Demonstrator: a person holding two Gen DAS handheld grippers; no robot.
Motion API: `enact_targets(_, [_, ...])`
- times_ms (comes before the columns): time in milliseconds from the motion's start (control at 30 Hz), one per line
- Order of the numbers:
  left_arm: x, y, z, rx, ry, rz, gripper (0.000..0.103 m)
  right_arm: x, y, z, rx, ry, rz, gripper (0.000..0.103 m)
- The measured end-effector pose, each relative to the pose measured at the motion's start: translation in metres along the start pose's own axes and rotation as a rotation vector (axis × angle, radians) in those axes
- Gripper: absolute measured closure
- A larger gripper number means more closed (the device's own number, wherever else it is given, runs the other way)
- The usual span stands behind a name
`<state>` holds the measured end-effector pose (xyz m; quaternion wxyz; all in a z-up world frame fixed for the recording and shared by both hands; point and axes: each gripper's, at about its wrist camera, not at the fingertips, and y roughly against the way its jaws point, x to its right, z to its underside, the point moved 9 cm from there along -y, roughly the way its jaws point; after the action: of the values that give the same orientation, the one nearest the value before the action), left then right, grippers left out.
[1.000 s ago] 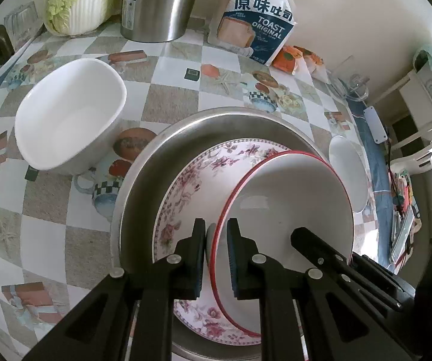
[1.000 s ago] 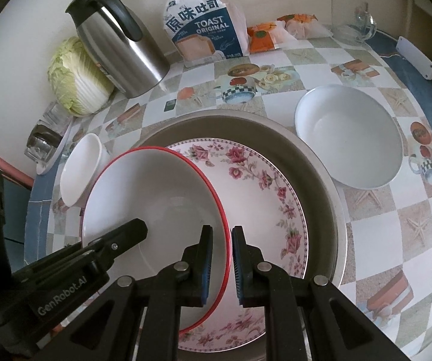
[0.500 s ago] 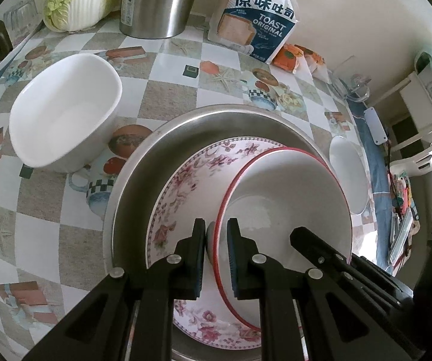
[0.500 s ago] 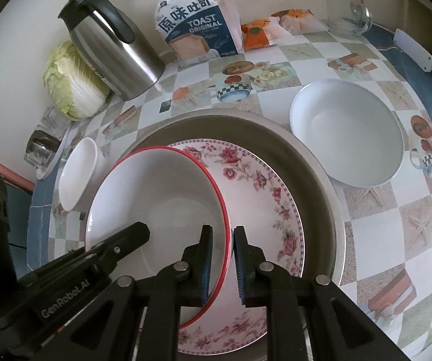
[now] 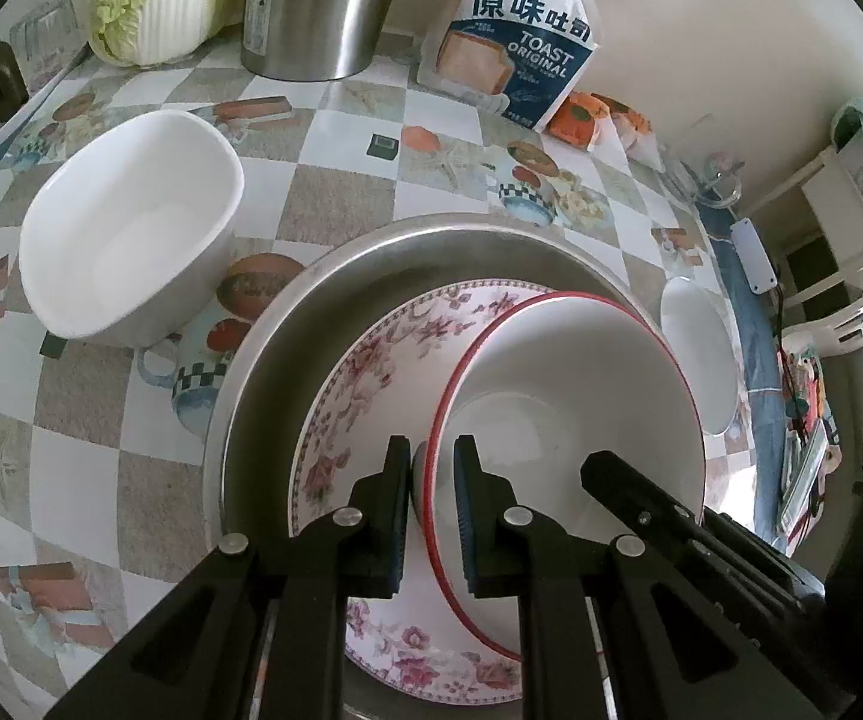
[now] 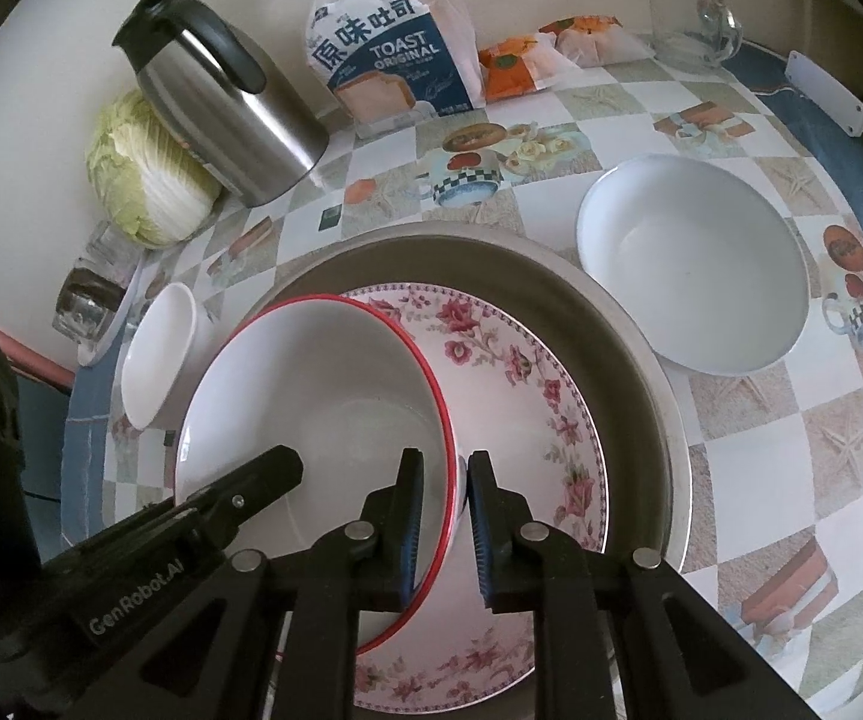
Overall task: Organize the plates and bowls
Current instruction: 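Set the bowl down on the plate and open both tools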
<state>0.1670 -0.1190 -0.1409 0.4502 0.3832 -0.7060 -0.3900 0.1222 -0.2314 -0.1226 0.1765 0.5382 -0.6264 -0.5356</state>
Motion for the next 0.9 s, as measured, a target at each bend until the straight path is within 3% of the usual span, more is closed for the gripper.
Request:
enact_targets(767, [0.0000, -0.0001, -0.0017, 0.009, 0.036, 0.025, 0.090, 0.0038, -0.0022, -0.0037, 0.009, -0.052, -0.062, 0.083])
enact_targets(900, [-0.0019, 0.0001, -0.0005, 0.002, 0.046, 0.018, 0.086, 0.0043, -0.0018, -0.0037, 0.009, -0.057, -0.061, 0.083])
